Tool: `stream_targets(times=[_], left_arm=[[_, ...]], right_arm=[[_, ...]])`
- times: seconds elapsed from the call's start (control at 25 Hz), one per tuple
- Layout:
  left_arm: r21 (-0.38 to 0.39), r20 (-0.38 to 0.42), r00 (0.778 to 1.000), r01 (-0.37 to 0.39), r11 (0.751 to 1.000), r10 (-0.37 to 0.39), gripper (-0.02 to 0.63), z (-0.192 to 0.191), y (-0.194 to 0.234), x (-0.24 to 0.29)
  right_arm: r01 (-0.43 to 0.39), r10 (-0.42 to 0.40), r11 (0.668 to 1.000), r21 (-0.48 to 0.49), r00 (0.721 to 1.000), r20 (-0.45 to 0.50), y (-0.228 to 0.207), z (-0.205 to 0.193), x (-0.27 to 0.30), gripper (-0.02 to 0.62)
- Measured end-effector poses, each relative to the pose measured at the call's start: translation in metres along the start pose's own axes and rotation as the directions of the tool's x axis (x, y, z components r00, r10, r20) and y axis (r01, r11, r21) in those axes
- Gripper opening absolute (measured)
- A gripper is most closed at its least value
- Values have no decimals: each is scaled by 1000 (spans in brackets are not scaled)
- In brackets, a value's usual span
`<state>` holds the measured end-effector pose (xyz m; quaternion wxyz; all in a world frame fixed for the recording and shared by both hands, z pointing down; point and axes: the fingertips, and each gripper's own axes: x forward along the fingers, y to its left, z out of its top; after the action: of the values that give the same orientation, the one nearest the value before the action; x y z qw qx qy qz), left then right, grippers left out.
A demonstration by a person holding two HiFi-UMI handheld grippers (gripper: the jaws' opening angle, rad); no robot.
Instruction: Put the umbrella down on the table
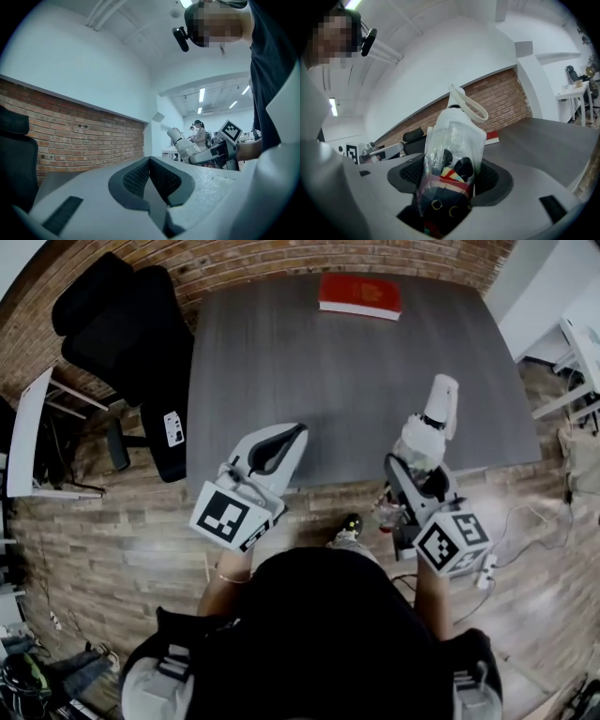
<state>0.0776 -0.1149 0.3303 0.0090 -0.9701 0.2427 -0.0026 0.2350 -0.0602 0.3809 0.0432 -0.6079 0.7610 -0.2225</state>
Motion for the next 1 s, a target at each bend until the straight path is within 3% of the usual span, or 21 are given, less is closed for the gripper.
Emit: stream_targets(times=[0.2,0.48,1.0], left_arm=[[-30,-62,997,-41,999,39,2,-11,-1,35],[-36,-81,989,-125,991,122,2,-21,4,59],[-53,-113,970,-224,973,217,2,-39,34,63]], right_arm=[[-29,29,1000,6,999,-31,-35,14,14,290],[-83,84,996,22,994,-64,-68,18,32,290],[-132,135,991,39,982,-130,-84,11,76,291]])
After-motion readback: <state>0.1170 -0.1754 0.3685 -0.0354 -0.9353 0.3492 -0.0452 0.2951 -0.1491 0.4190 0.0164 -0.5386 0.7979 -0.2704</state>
